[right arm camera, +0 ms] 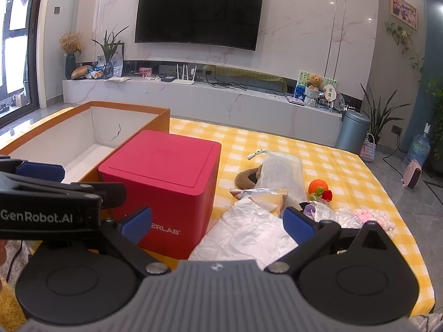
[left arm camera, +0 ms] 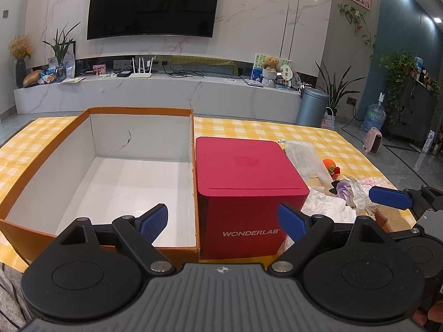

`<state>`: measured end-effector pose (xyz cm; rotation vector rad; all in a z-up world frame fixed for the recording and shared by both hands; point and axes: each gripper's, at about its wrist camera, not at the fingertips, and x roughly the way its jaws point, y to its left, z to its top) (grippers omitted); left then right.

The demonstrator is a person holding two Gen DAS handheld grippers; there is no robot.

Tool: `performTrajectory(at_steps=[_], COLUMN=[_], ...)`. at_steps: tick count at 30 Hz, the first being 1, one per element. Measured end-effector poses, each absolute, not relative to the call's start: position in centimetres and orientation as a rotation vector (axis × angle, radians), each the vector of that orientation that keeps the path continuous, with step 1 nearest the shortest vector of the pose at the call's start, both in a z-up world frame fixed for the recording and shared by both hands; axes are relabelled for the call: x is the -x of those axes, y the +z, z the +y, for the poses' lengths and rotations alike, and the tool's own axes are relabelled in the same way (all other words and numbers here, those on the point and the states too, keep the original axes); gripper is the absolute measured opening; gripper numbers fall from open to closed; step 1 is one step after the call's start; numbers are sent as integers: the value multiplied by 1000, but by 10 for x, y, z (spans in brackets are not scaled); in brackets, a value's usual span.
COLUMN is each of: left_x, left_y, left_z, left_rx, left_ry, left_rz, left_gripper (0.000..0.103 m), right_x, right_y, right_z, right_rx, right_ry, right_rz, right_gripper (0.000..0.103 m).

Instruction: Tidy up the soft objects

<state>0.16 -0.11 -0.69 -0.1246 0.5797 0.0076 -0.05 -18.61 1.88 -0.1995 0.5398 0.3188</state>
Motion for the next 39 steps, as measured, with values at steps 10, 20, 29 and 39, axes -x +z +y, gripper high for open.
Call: performTrajectory(at_steps=[10, 20, 29, 39], left_x=[-1, 7, 4, -8], left_y=[-7, 6, 20, 47], left_z=[0, -5, -13, -44], left_rx=[125, 103, 119, 80], left_ry=[11, 33, 32, -5], left_rz=[584, 551, 560, 538], left_gripper=[103, 103, 103, 103], right_x=[1, 5, 5, -8], right_y=[19, 29, 40, 66], right_z=[-186, -188, -201, -241], right_rx=[203, 217, 170, 158], right_ry=[318, 296, 299, 249], right_rz=[537, 483, 464, 455], right_gripper=[99, 99, 99, 100])
